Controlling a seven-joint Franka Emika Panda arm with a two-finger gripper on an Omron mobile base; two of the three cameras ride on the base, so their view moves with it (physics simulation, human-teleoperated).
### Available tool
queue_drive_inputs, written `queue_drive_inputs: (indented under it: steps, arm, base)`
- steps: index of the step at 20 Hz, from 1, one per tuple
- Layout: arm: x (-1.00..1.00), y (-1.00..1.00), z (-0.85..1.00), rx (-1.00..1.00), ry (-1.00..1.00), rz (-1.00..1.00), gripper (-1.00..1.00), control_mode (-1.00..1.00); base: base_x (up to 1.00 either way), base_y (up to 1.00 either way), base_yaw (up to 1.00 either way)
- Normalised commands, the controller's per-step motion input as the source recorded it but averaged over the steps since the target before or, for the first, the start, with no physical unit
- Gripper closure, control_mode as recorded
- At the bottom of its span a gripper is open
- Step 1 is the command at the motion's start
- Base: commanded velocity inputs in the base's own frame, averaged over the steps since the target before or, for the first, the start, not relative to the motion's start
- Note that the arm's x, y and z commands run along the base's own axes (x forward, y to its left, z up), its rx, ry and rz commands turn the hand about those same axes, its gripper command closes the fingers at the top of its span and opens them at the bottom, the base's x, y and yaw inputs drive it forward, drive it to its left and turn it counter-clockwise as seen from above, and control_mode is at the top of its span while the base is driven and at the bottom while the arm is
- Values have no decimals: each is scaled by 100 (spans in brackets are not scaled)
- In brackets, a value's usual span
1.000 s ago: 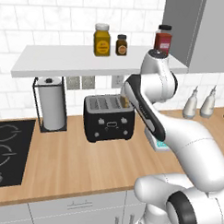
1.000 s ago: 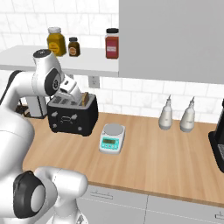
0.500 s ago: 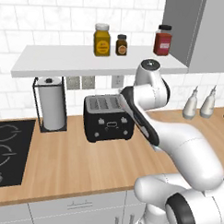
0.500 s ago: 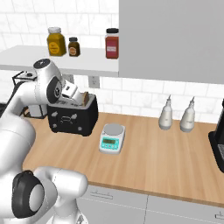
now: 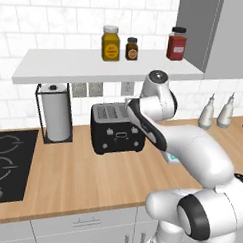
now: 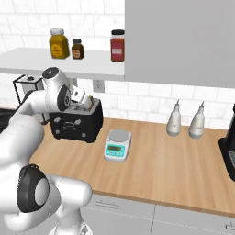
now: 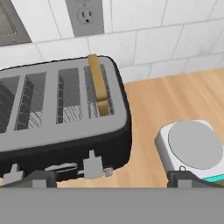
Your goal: Start the toaster. Once the lever pops up, take the bread to the plate on the dining counter.
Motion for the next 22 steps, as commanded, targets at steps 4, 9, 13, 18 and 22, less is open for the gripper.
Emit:
queue_drive_inputs:
  steps: [4, 9, 13, 18, 22]
  arm:
    - [45, 9, -26, -5, 0, 4, -100, -100]
    - [32, 0, -28, -5, 0, 1, -100, -100]
    - [25, 0, -30, -3, 0, 0, -100, -100]
    - [21, 0, -26, -1, -4, 0, -100, -100]
    - [27, 0, -16, 0, -6, 0, -100, -100]
  base:
    - [0, 0, 0]
    - [0, 0, 0]
    - [0, 0, 0]
    - [0, 0, 0]
    - [0, 0, 0]
